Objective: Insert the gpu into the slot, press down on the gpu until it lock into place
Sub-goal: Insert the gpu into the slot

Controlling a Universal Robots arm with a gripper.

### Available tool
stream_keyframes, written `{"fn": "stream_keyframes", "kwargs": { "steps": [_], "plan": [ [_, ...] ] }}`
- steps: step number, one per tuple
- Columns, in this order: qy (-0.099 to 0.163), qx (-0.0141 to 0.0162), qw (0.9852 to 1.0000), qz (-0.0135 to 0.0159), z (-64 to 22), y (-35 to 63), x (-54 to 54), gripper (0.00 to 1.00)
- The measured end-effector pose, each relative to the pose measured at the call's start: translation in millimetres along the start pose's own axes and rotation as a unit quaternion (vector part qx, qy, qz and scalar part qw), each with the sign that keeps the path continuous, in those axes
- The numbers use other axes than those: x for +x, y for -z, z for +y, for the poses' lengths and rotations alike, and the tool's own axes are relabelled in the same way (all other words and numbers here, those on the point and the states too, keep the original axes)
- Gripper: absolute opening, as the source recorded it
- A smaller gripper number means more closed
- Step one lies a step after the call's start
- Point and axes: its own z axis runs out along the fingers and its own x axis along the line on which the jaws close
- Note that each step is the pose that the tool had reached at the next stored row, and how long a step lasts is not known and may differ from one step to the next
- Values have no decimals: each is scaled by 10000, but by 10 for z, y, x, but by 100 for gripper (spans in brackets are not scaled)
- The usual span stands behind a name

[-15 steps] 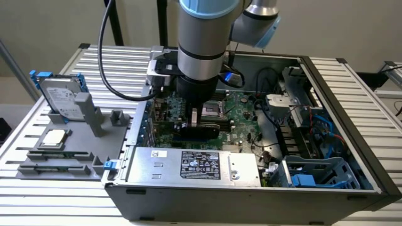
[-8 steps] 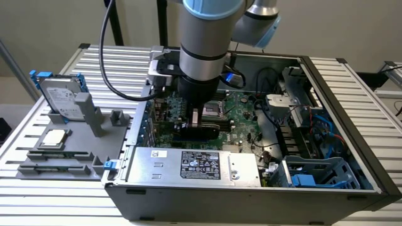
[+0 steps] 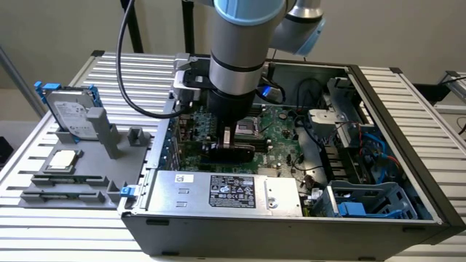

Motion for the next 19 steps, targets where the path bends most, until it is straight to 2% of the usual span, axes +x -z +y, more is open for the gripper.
{"fn": "stream_keyframes", "kwargs": {
  "steps": [8,9,10,15,18,19],
  "plan": [
    [-1,-25,10000,-5,-1,7,-1,27],
    [-2,-32,10000,-4,1,43,-3,27],
    [-2,-37,10000,-3,4,88,-6,34],
    [-3,-46,10000,-4,18,306,-20,34],
    [-3,-50,10000,-5,19,319,-20,32],
    [-3,-50,10000,-5,19,320,-20,25]
  ]
}}
